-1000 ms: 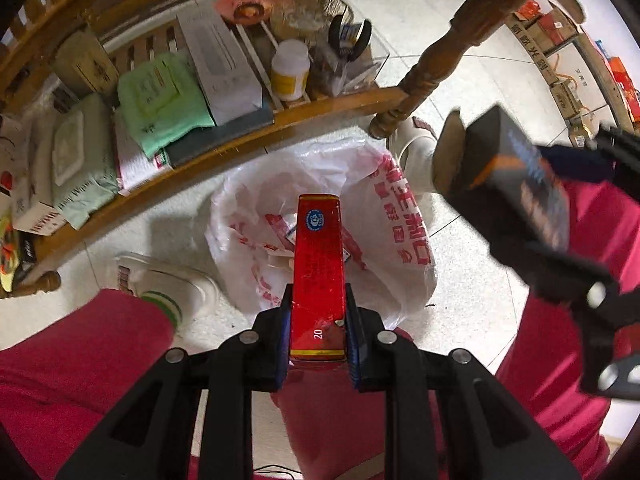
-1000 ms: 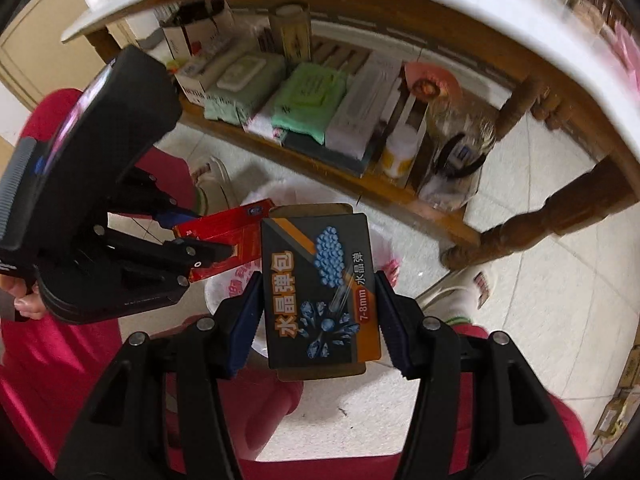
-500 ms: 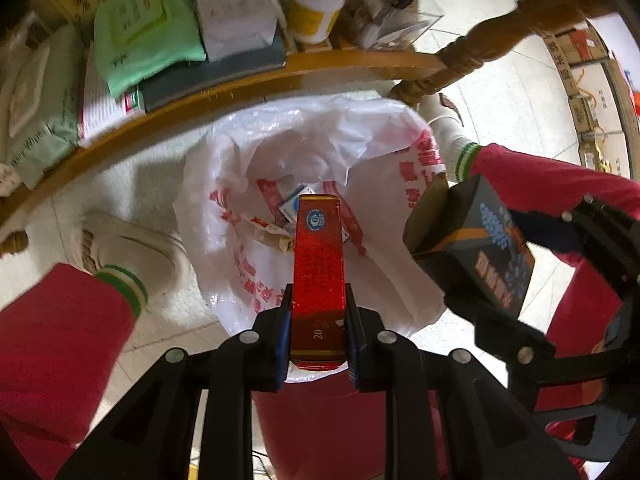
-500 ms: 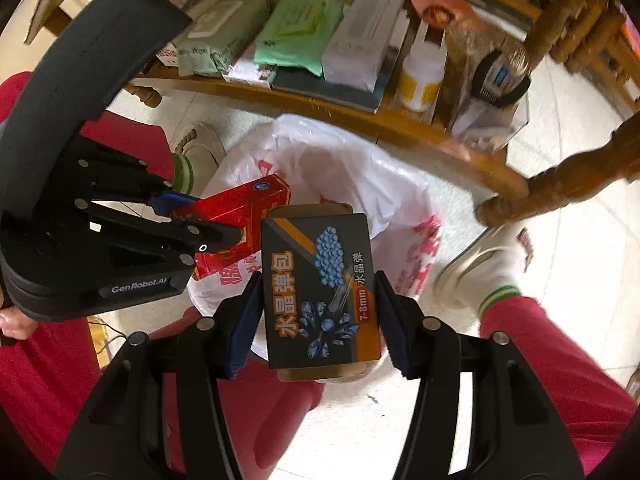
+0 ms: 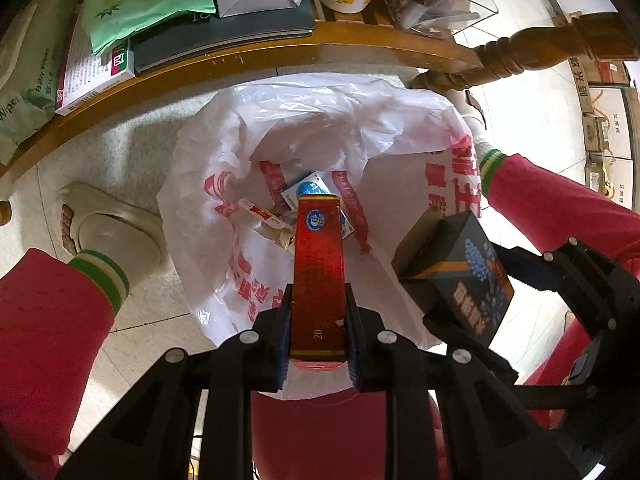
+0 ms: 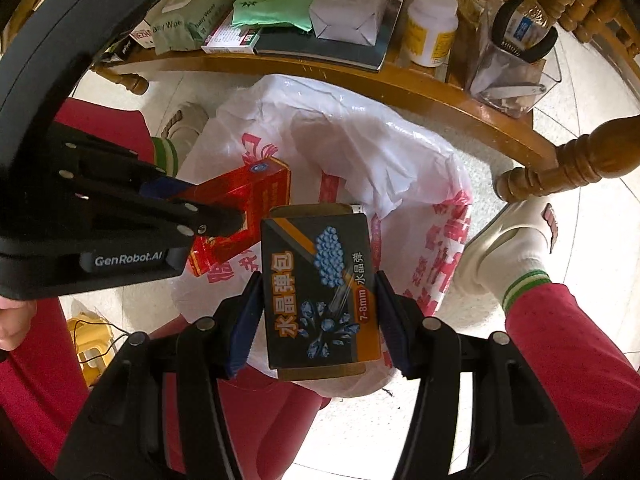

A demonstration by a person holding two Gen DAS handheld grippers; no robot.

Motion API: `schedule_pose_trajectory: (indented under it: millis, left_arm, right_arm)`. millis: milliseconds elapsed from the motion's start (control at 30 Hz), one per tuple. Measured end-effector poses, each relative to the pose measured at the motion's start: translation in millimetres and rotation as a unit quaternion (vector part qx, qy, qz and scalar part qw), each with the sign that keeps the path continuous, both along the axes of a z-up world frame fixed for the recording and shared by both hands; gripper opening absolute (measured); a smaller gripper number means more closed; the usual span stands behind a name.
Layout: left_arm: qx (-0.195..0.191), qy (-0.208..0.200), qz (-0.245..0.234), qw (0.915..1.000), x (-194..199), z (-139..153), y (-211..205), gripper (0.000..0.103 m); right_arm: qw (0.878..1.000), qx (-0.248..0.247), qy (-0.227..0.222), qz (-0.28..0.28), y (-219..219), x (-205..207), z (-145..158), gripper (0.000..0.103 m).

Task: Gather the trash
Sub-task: 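Open the left tool over the bag while the right tool releases the black box, then raise both tools back over the table toward the tissue and red cup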

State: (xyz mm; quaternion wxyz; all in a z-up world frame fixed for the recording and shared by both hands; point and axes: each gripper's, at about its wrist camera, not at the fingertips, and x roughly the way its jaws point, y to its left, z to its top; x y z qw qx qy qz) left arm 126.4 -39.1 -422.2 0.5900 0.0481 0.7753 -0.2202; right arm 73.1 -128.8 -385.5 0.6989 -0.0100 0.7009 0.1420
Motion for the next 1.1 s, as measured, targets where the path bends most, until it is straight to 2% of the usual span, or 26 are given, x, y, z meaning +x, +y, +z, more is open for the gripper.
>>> schedule_pose_trajectory:
  millis: [400, 467, 533, 667, 1033, 1100]
  left_arm:
    - [0.006, -0.001, -0.004, 1.0000, 0.2, -0.4, -2.1, 0.025]
    - [0.006, 0.002, -0.001, 1.0000, 0.6, -0.4, -1.7, 0.031]
    - [0.008, 0.004, 0.001, 1.0000, 0.6, -0.9, -1.4, 0.042]
    - [0.012, 0.004, 0.007, 0.9999, 1.8, -1.7, -0.2, 0.059]
    - [0.016, 0.005, 0.019, 0.9997, 2.9, 0.3, 4.8, 0.068]
    - [0.017, 0.002, 0.019, 0.9997, 2.4, 3.9, 4.9, 0.070]
  right_arm:
    - [1.000, 0.009, 0.014, 0.005, 5.1, 2.4, -7.9, 0.054]
    - [1.000, 0.012, 0.016, 0.002, 4.7, 2.7, -7.9, 0.054]
    - [1.000, 0.010, 0.013, -0.001, 3.8, 3.3, -7.4, 0.063]
    - [1.000, 0.012, 0.011, -0.007, 3.3, 4.1, -6.5, 0.063]
    - [1.000, 0.011, 0.009, -0.004, 4.8, 3.8, -5.2, 0.064]
    - [1.000, 0.011, 0.006, -0.004, 5.4, 3.7, -3.0, 0.069]
